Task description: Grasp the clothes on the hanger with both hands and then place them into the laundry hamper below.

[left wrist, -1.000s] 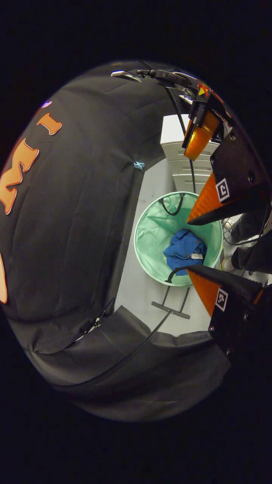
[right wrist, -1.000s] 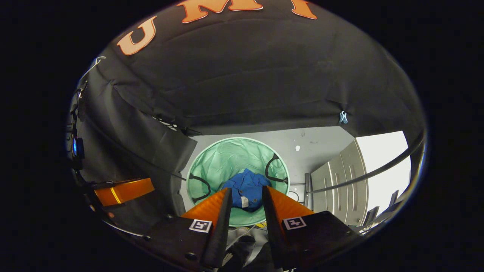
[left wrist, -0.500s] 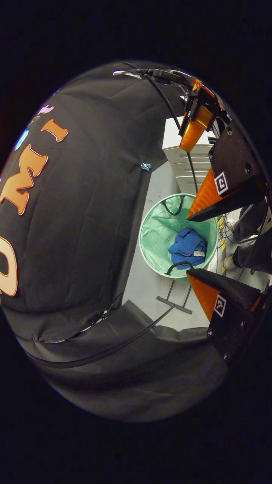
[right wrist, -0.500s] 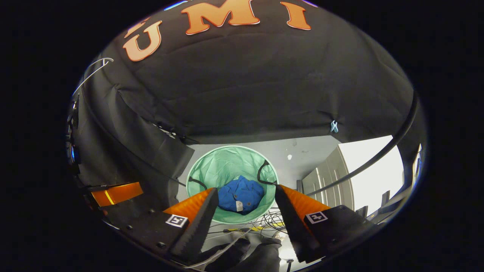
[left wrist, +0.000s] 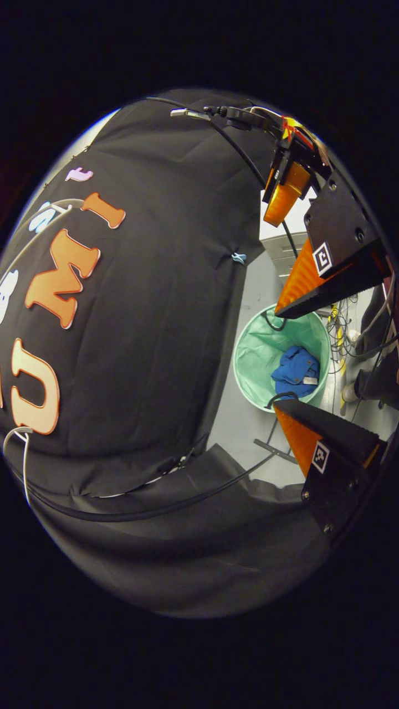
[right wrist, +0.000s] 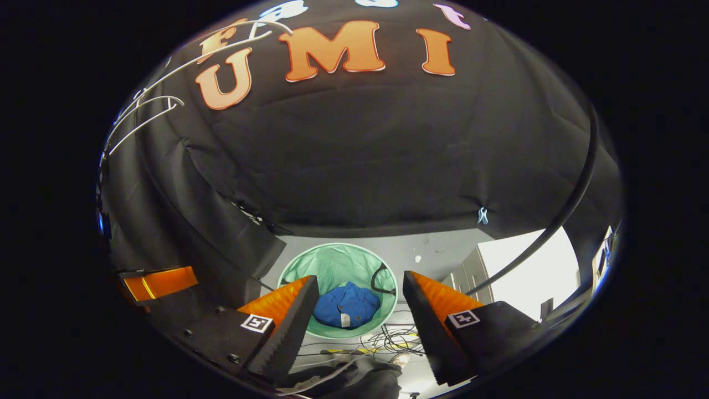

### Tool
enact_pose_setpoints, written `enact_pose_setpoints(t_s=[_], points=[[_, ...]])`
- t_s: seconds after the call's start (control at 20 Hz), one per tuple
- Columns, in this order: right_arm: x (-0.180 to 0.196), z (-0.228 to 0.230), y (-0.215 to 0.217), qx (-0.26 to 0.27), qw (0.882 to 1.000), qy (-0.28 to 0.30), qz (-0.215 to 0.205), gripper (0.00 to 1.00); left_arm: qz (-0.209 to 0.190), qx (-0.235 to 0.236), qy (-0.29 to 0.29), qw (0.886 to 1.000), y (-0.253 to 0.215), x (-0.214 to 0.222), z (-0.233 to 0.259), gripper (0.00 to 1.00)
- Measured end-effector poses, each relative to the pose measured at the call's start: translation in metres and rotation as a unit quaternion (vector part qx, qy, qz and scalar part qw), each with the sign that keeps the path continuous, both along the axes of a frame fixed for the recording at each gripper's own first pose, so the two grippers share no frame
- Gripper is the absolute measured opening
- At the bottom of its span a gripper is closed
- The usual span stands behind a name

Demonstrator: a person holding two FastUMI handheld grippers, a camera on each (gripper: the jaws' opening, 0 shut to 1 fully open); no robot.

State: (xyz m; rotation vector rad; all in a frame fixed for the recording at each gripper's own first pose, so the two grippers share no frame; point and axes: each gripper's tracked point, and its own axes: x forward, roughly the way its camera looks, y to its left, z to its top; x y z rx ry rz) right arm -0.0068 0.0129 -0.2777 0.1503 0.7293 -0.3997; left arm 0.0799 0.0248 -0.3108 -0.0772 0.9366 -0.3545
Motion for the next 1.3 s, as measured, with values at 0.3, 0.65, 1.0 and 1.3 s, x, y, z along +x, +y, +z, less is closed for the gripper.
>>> enact_pose_setpoints(t_s=[0.3, 0.65, 1.0, 1.3], points=[[0.005, 0.062, -0.004, -0.022, 0.998, -0.055, 0.004, 0.99, 0.015, -0.023, -0.058, 0.998, 0.001, 0.015, 0.059, 0.93], [0.013, 0.13, -0.014, -0.044, 0.992, -0.119, -0.003, 0.99, 0.019, -0.05, -0.136, 0.989, 0.004, 0.038, 0.133, 0.93], [0.013, 0.205, -0.019, -0.083, 0.976, -0.202, -0.006, 0.99, 0.015, -0.072, -0.227, 0.971, 0.005, 0.04, 0.211, 0.92], [0.007, 0.253, -0.022, -0.123, 0.959, -0.255, -0.01, 1.0, 0.017, -0.081, -0.291, 0.953, 0.002, 0.056, 0.256, 0.96]])
